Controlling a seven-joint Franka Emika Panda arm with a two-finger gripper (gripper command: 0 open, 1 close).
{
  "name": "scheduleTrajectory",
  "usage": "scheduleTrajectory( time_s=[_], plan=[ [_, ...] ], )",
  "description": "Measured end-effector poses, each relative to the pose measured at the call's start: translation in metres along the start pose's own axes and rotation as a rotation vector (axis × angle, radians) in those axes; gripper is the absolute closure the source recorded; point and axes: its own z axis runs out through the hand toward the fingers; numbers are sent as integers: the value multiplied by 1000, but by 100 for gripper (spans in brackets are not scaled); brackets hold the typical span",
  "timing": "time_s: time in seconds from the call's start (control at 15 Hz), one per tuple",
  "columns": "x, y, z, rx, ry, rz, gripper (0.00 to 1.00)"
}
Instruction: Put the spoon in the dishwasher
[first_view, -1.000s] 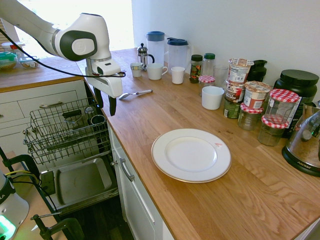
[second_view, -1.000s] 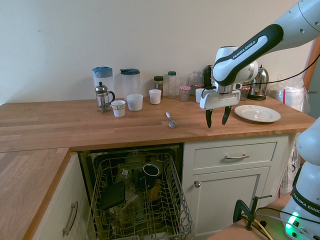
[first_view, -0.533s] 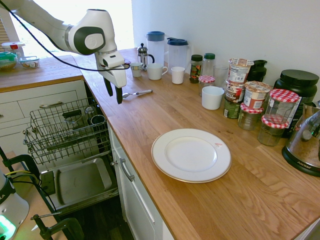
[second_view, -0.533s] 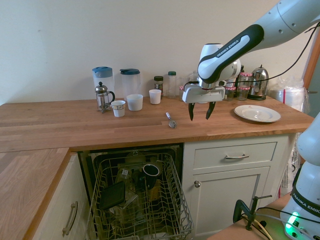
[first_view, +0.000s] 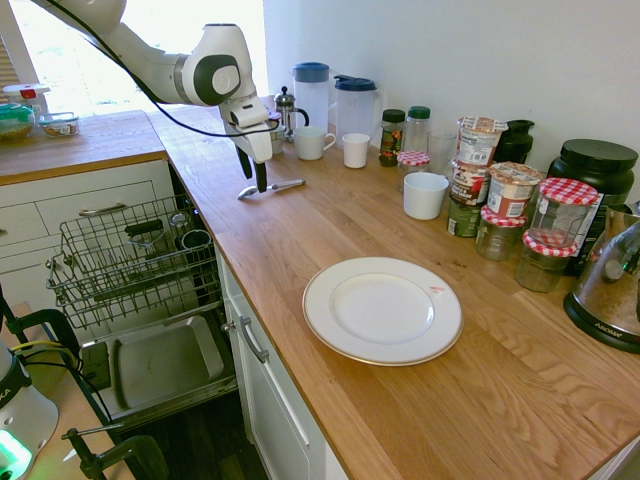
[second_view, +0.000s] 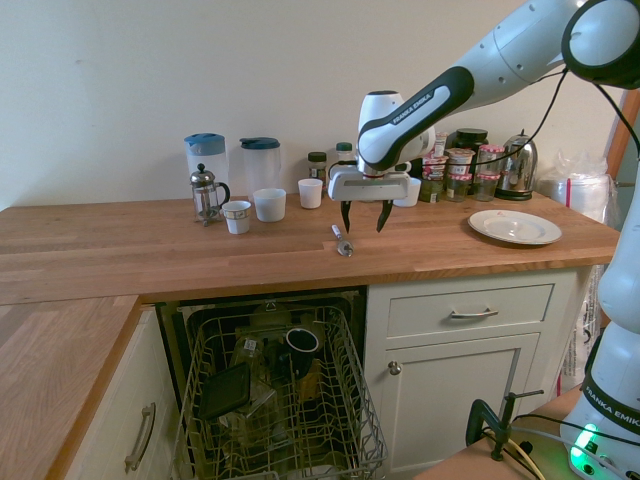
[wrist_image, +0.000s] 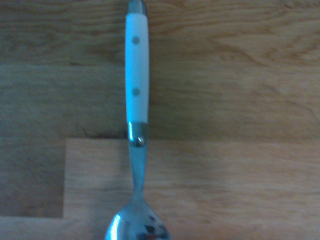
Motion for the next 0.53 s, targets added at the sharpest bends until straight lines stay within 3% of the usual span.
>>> scheduleTrajectory(
  time_s=[0.53],
  plan=[
    [1, -57, 51, -26, 14, 35, 0]
  ],
)
